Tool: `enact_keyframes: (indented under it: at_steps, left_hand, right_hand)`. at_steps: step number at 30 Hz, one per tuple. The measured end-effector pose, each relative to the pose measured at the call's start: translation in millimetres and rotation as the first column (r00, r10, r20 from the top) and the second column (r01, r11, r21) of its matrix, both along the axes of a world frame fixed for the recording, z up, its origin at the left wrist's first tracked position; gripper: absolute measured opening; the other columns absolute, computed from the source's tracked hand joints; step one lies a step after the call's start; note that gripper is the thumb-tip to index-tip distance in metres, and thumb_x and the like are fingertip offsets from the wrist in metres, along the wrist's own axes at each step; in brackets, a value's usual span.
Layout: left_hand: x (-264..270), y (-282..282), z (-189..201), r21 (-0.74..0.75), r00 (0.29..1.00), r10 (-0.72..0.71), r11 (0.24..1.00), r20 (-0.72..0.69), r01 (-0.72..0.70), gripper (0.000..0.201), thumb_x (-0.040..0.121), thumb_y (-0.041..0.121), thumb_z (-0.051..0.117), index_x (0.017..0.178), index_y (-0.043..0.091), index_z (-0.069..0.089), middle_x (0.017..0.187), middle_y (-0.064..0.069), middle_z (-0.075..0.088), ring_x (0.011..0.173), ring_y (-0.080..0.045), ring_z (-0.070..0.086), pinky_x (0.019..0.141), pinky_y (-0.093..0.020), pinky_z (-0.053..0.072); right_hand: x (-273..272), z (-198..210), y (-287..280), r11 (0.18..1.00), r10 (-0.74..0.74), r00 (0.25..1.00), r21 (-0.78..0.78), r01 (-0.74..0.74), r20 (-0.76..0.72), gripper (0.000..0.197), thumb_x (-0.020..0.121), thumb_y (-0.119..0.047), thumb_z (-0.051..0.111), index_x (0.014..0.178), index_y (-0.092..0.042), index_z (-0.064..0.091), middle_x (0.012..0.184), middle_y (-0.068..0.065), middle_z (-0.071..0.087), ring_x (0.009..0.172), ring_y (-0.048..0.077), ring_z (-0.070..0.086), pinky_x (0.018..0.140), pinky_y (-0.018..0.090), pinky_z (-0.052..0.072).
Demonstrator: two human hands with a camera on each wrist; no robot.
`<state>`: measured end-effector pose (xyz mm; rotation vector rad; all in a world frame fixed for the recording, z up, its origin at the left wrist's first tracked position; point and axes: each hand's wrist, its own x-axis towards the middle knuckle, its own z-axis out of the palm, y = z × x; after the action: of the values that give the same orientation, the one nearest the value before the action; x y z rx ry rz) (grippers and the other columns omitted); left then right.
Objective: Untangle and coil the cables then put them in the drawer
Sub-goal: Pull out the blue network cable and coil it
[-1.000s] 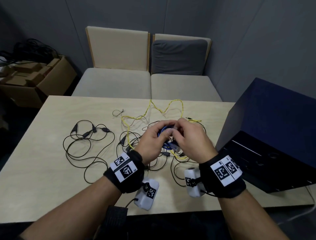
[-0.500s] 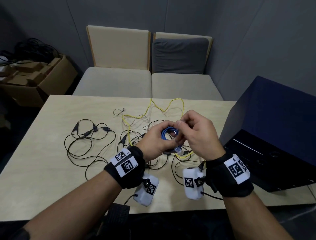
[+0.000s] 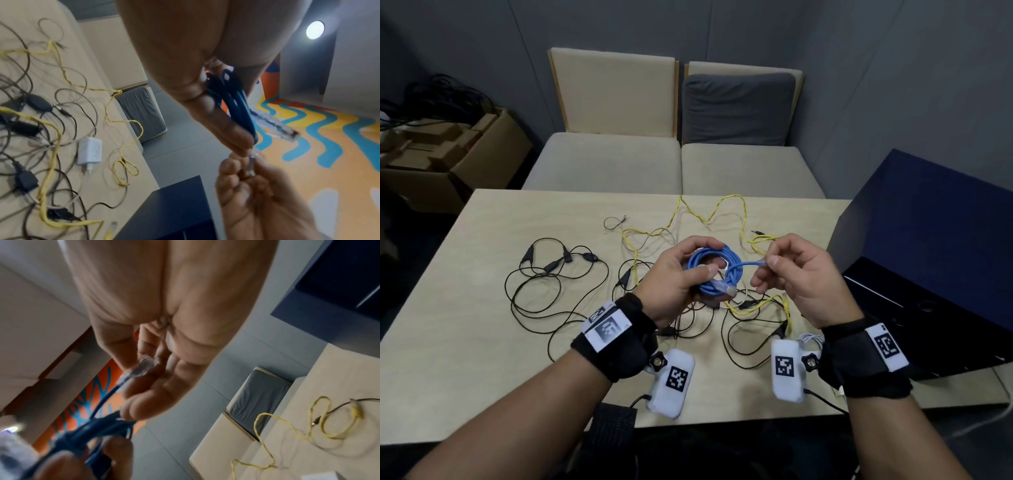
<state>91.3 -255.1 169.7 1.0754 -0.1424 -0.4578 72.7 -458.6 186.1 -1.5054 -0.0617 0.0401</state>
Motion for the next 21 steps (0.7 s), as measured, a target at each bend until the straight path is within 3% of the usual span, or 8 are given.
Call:
enact_keyframes:
  at_steps: [5,8,11,13,16,18,21]
  left_hand:
    - [-4,-6,9,-0.046,1.0,0.01,0.999,-0.004,-0.011,0.026,0.091,-0.013,0.043,0.102,0.008,0.055,0.097,-0.01,0.058,0.079,-0.029,0.06,0.055,-0.032,0.056]
    - [-5,-6,7,-0.022,1.0,-0.004,1.0,0.005,0.004,0.021,0.095,-0.003,0.043,0.103,0.011,0.055,0.099,-0.004,0.062,0.072,-0.024,0.066,0.057,-0.034,0.058]
    - [-6,-7,1,0.036,0.999,0.0,0.999,0.049,-0.002,0.017,0.097,0.021,0.046,0.111,0.017,0.056,0.099,-0.006,0.058,0.063,-0.026,0.065,0.061,-0.038,0.058]
    - [-6,-8,-1,0.093,0.997,0.008,0.996,0.08,-0.016,0.03,0.094,0.031,0.044,0.121,0.022,0.053,0.096,-0.005,0.055,0.06,-0.028,0.062,0.064,-0.041,0.058]
    - [-7,-8,0,0.15,0.99,0.04,0.987,0.133,-0.06,0.029,0.099,0.026,0.036,0.126,0.02,0.046,0.098,-0.004,0.056,0.057,-0.02,0.061,0.061,-0.039,0.058]
    - [-9,-9,-2,0.205,0.987,0.039,0.976,0.155,-0.07,0.023,0.101,0.018,0.034,0.121,0.014,0.045,0.099,-0.003,0.057,0.056,-0.016,0.061,0.054,-0.033,0.057]
    - [-11,-12,-11,0.26,0.981,0.006,0.964,0.192,-0.057,0.022,0.102,0.016,0.037,0.122,0.007,0.042,0.107,-0.014,0.056,0.068,-0.036,0.06,0.053,-0.028,0.054]
  right_hand:
    - [0,-10,0,0.986,0.159,0.985,0.071,-0.154,-0.073,0.017,0.084,-0.009,0.05,0.098,-0.003,0.058,0.078,0.007,0.067,0.069,0.022,0.062,0.066,0.032,0.053]
    - [-1,-12,5,0.983,0.177,0.977,0.063,-0.171,-0.115,0.02,0.083,-0.01,0.051,0.099,-0.005,0.061,0.078,0.005,0.069,0.07,0.018,0.063,0.068,0.03,0.053]
    - [-1,-13,5,0.985,0.1,0.989,-0.128,-0.113,-0.11,0.015,0.086,-0.008,0.059,0.092,-0.017,0.069,0.076,-0.006,0.066,0.068,0.008,0.057,0.067,0.025,0.047]
    - [0,-14,7,0.968,0.04,0.992,-0.242,-0.068,-0.117,0.028,0.092,-0.002,0.058,0.086,-0.026,0.073,0.074,-0.006,0.06,0.062,0.008,0.049,0.061,0.026,0.039]
    - [-1,-10,16,0.988,-0.034,0.987,-0.156,0.01,-0.157,0.029,0.092,0.004,0.053,0.087,-0.018,0.071,0.071,0.007,0.054,0.059,0.014,0.051,0.054,0.026,0.041]
    - [-2,-6,21,0.991,-0.129,0.979,-0.06,0.121,-0.159,0.018,0.089,0.007,0.057,0.088,-0.009,0.065,0.075,0.013,0.058,0.062,0.017,0.057,0.059,0.026,0.049]
    - [0,-2,29,0.961,-0.263,0.956,0.049,0.271,-0.129,0.016,0.083,0.008,0.064,0.09,-0.005,0.061,0.085,0.017,0.062,0.074,0.023,0.063,0.072,0.032,0.054]
